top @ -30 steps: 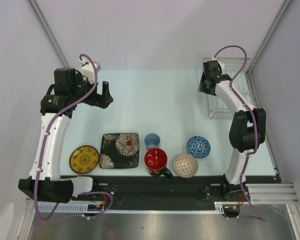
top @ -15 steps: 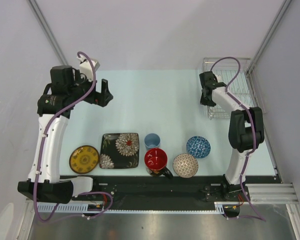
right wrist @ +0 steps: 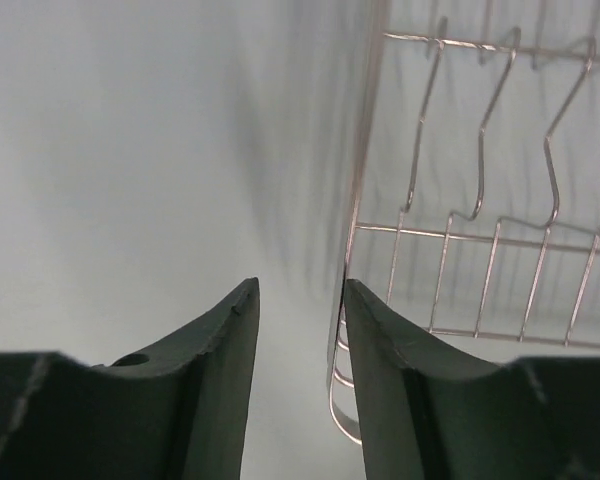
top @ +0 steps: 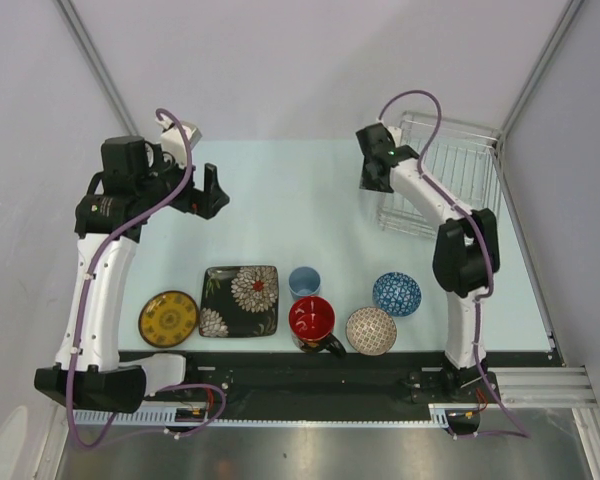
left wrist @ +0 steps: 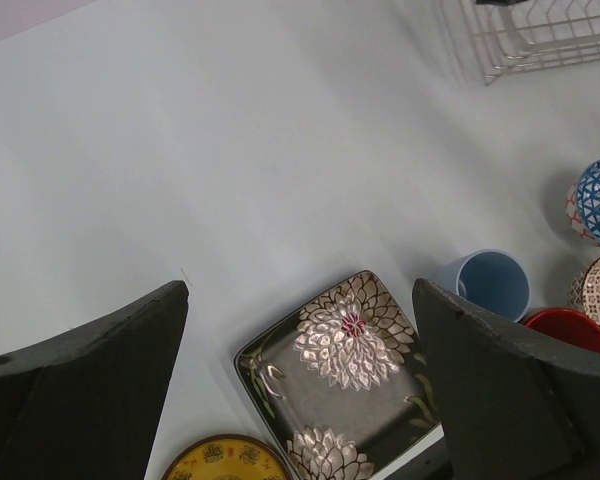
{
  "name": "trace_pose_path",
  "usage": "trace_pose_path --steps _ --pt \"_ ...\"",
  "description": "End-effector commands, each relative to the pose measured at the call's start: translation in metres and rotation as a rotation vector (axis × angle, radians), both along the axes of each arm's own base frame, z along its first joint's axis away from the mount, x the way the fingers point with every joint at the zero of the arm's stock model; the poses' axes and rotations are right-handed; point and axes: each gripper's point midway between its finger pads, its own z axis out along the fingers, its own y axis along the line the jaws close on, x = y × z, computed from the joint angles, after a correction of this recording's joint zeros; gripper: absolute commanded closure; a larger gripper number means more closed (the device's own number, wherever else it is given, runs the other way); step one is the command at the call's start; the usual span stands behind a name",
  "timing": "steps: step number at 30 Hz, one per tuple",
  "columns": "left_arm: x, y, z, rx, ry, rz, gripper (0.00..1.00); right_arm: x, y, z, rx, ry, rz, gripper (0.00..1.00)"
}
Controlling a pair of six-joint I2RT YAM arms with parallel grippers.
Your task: Load the mixed dishes into the dish rack
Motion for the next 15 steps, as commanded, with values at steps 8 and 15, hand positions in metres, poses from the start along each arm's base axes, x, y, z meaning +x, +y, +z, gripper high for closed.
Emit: trace_pose_path --steps 8,15 --pt "-0.014 0.005 0.011 0.043 -0.089 -0.016 0.00 0.062 0.116 0.023 0.180 -0.084 0.115 0.50" --pt "-0.019 -0.008 0.009 -0.018 -0.059 -0.067 0.00 0.057 0.069 0.107 0.163 -0.230 0.077 0.44"
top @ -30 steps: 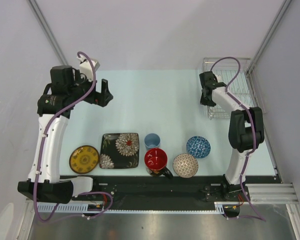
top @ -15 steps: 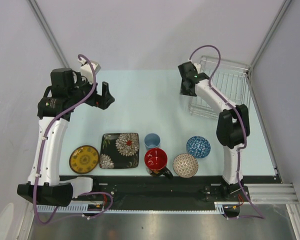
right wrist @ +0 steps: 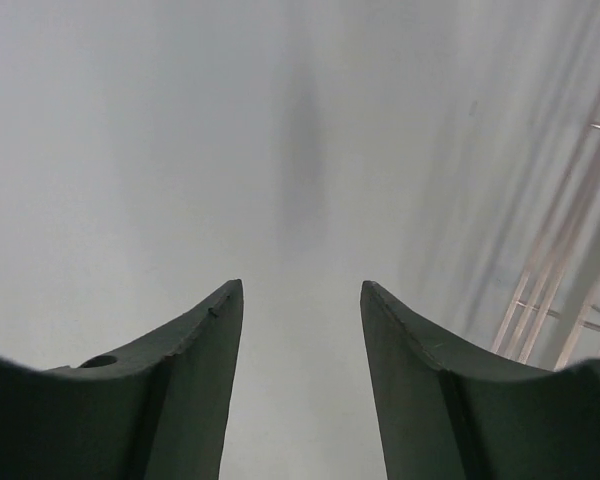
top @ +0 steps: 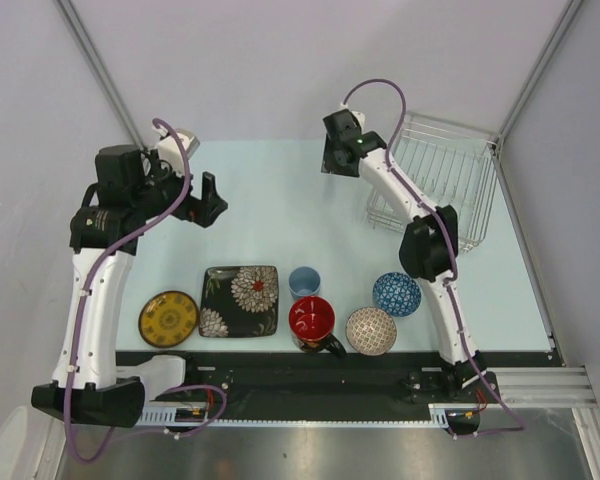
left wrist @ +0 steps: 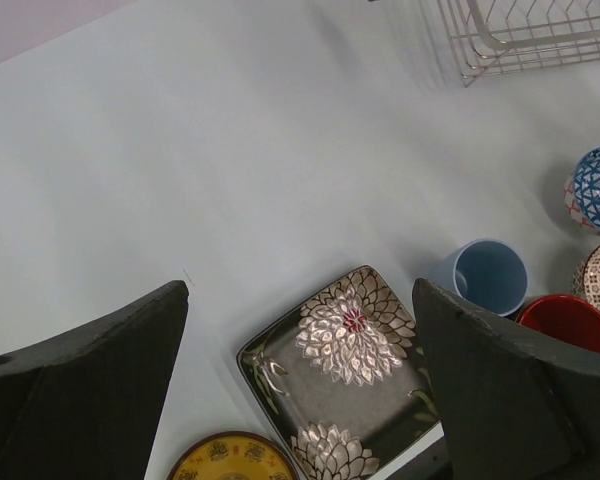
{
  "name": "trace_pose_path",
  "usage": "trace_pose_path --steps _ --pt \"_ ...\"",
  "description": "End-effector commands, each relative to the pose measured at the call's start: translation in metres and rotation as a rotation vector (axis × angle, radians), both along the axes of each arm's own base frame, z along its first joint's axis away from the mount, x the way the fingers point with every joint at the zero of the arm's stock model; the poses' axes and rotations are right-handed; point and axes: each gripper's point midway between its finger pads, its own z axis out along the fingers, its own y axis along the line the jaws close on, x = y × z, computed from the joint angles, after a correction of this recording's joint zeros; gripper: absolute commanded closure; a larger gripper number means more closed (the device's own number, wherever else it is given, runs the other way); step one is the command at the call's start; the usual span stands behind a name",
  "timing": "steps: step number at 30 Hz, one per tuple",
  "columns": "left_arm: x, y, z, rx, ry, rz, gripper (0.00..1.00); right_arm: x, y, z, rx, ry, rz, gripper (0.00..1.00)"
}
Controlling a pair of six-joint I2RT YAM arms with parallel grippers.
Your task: Load the mixed dishes into the dish rack
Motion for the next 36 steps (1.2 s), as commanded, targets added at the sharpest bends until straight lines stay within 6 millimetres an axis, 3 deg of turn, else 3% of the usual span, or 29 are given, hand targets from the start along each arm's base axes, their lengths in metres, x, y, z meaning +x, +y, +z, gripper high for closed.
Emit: trace_pose_path --steps 1,2,3,4,5,6,7,8,9,10,11,12,14,16,20,26,36 --pt "-0.002 -0.011 0.004 -0.041 -0.009 -0.056 0.00 -0.010 -0.058 0.080 -0.008 -0.117 -0.067 0.43" --pt "0.000 -0.012 0.003 -0.046 -0.003 -0.055 0.00 -0.022 -0.072 0.115 0.011 -0.170 -0.079 0.42" --pt "0.002 -0.013 0.002 -0.056 0.005 -0.056 0.00 -0.025 -0.090 0.116 -0.003 -0.170 -0.102 0.41" --pt "0.003 -0.014 0.001 -0.059 0.007 -0.057 0.00 -0.037 -0.103 0.099 -0.034 -0.127 -0.108 0.40" --pt "0.003 -0.015 0.000 -0.066 0.011 -0.062 0.00 -0.053 -0.115 0.120 -0.044 -0.159 -0.099 0.39" --pt "0.004 -0.016 0.001 -0.074 0.009 -0.060 0.00 -0.060 -0.126 0.120 -0.070 -0.161 -0.107 0.36" --pt "0.005 -0.017 0.000 -0.076 0.009 -0.063 0.00 -0.076 -0.135 0.101 -0.111 -0.114 -0.097 0.35" --pt "0.005 -0.017 -0.001 -0.079 0.012 -0.063 0.00 -0.087 -0.141 0.100 -0.145 -0.109 -0.073 0.34" --pt "0.006 -0.017 0.000 -0.082 0.006 -0.062 0.00 -0.103 -0.144 0.117 -0.137 -0.145 -0.062 0.30" --pt "0.007 -0.017 -0.001 -0.083 0.011 -0.061 0.00 -0.113 -0.148 0.113 -0.149 -0.132 -0.051 0.29" --pt "0.008 -0.017 -0.001 -0.083 0.012 -0.059 0.00 -0.129 -0.152 0.091 -0.174 -0.082 -0.028 0.29" --pt "0.009 -0.017 0.000 -0.083 0.010 -0.058 0.00 -0.143 -0.156 0.098 -0.164 -0.103 -0.021 0.28" --pt "0.011 -0.017 0.001 -0.082 0.008 -0.060 0.00 -0.160 -0.163 0.075 -0.184 -0.052 0.004 0.27" --pt "0.013 -0.018 0.001 -0.086 0.015 -0.059 0.00 -0.166 -0.165 0.071 -0.216 -0.038 0.056 0.28" --pt "0.014 -0.020 0.010 -0.100 0.009 -0.063 0.00 -0.178 -0.146 0.059 -0.304 -0.020 0.266 0.28" --pt "0.015 -0.020 0.014 -0.105 0.001 -0.062 0.00 -0.177 -0.134 0.043 -0.495 -0.012 0.445 0.28" --pt "0.014 -0.016 0.014 -0.084 -0.003 -0.051 0.00 -0.169 -0.135 0.013 -0.560 0.065 0.475 0.27"
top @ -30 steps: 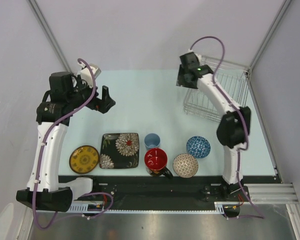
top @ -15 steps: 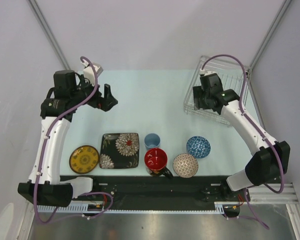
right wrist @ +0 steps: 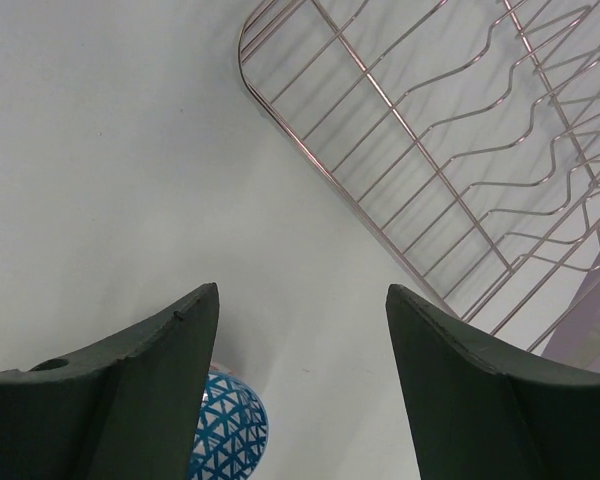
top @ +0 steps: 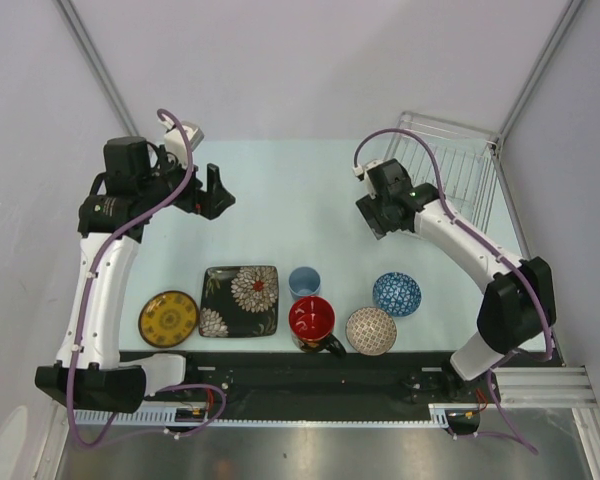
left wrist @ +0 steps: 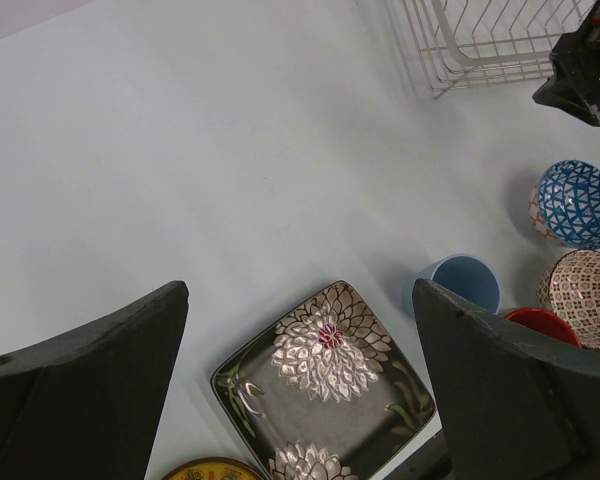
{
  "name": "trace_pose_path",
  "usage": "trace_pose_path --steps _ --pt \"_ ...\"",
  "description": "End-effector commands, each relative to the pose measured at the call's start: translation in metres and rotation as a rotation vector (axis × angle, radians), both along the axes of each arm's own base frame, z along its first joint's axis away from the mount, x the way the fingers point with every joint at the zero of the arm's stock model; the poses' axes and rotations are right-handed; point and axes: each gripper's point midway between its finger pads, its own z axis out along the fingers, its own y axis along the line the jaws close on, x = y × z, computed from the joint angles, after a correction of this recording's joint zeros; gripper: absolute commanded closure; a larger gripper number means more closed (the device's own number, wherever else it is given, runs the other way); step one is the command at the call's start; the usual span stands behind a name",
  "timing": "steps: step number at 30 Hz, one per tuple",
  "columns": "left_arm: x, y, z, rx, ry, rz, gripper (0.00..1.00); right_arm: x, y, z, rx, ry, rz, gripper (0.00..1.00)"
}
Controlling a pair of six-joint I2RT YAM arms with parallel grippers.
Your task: Load the mixed dishes into the dish rack
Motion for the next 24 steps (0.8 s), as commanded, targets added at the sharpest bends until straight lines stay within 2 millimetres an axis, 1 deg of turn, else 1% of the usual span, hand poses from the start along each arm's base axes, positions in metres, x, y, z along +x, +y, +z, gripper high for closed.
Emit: trace_pose_path --steps 1,3,7,11,12,13,15,16,19,24 --pt "-0.001 -0.002 0.018 -0.012 -0.048 -0.010 0.00 0.010 -0.005 -0.004 -0.044 -0.014 0.007 0.27" --pt "-0.002 -0.003 0.019 -0.012 -0.049 -0.012 0.00 0.012 -0.010 -0.013 -0.058 0.009 -0.015 0.27" --pt "0.000 -0.002 0.020 -0.014 -0.050 -0.010 0.00 0.015 -0.019 -0.024 -0.097 0.021 -0.062 0.31" --pt "-0.001 -0.002 0.020 -0.011 -0.050 -0.013 0.00 0.015 -0.030 -0.036 -0.122 0.046 -0.115 0.39" --pt "-0.002 -0.003 0.022 -0.009 -0.056 -0.016 0.00 0.016 -0.033 -0.039 -0.121 0.054 -0.130 0.43" --pt "-0.002 -0.002 0.020 -0.006 -0.053 -0.016 0.00 0.016 -0.036 -0.044 -0.118 0.069 -0.139 0.58" --pt "-0.003 -0.002 0.020 -0.004 -0.055 -0.017 0.00 0.016 -0.034 -0.048 -0.100 0.083 -0.137 0.73" --pt "-0.003 -0.002 0.019 -0.004 -0.053 -0.017 0.00 0.017 -0.033 -0.051 -0.092 0.090 -0.133 0.83" --pt "-0.004 -0.002 0.019 -0.005 -0.052 -0.020 0.00 0.018 -0.025 -0.052 -0.082 0.084 -0.119 0.96" --pt "-0.005 -0.003 0.017 -0.008 -0.052 -0.022 0.00 0.018 -0.005 -0.061 -0.116 0.085 -0.078 1.00"
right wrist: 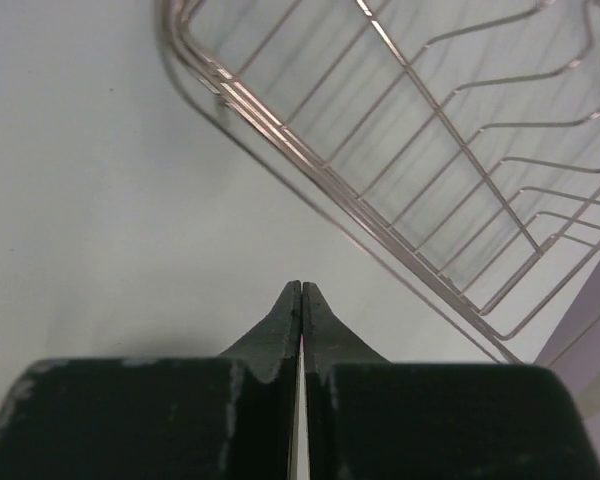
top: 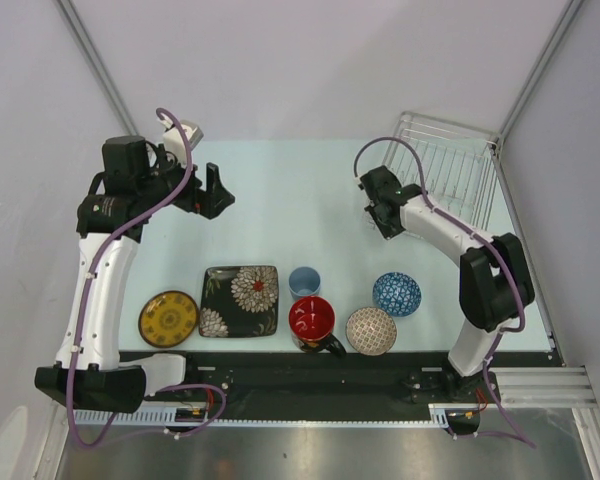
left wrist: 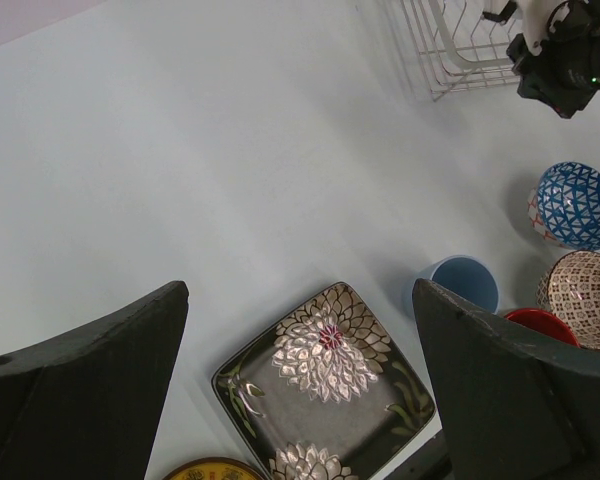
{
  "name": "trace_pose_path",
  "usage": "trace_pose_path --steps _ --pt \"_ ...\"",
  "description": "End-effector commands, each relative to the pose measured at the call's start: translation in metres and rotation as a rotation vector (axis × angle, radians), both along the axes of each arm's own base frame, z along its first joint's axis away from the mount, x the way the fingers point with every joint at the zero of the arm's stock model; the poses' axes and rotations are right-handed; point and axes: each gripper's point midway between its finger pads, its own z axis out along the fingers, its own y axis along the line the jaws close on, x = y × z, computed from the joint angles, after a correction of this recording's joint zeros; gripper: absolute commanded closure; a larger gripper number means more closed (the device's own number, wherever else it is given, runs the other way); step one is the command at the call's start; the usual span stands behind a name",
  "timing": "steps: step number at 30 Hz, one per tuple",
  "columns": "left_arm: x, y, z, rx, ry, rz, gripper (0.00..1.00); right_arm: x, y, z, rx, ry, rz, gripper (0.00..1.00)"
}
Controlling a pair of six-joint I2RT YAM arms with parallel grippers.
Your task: Load the mixed dishes into the dish rack
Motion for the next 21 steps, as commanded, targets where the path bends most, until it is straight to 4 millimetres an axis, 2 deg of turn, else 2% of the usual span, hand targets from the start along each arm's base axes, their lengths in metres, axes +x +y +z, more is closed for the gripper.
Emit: trace_pose_path --steps 1,3,4,7,9,12,15,17,20,21 --pt "-0.004 -0.002 0.013 -0.007 -0.046 -0.021 0.00 0.006 0.020 -0.003 -0.018 -0.028 0.036 0.97" --pt "-0.005 -0.003 0.013 -0.007 -0.045 -0.022 0.00 0.007 0.026 0.008 -0.028 -0.057 0.055 0.90" --pt "-0.005 -0.003 0.012 -0.006 -0.043 -0.023 0.00 0.008 0.029 0.014 -0.011 -0.073 0.066 0.83" --pt "-0.005 -0.002 0.009 -0.005 -0.040 -0.020 0.00 0.008 0.038 0.052 0.105 -0.150 0.106 0.64" --pt "-0.004 -0.003 0.007 -0.009 -0.033 -0.019 0.00 0.008 0.036 0.075 0.169 -0.195 0.127 0.61" --pt "-0.003 -0.005 0.007 -0.024 -0.026 -0.022 0.00 0.014 0.026 0.089 0.160 -0.236 0.145 0.58" --pt "-0.004 -0.005 0.009 -0.029 -0.031 -0.023 0.00 0.014 0.019 0.088 0.156 -0.226 0.142 0.51" --pt "-0.004 -0.006 0.008 -0.027 -0.032 -0.024 0.00 0.012 0.020 0.086 0.165 -0.216 0.143 0.39" --pt "-0.005 -0.005 0.010 -0.020 -0.038 -0.023 0.00 0.013 0.018 0.080 0.155 -0.201 0.139 0.37" --pt "-0.005 -0.004 0.010 -0.016 -0.037 -0.020 0.00 0.013 0.018 0.077 0.160 -0.193 0.140 0.21"
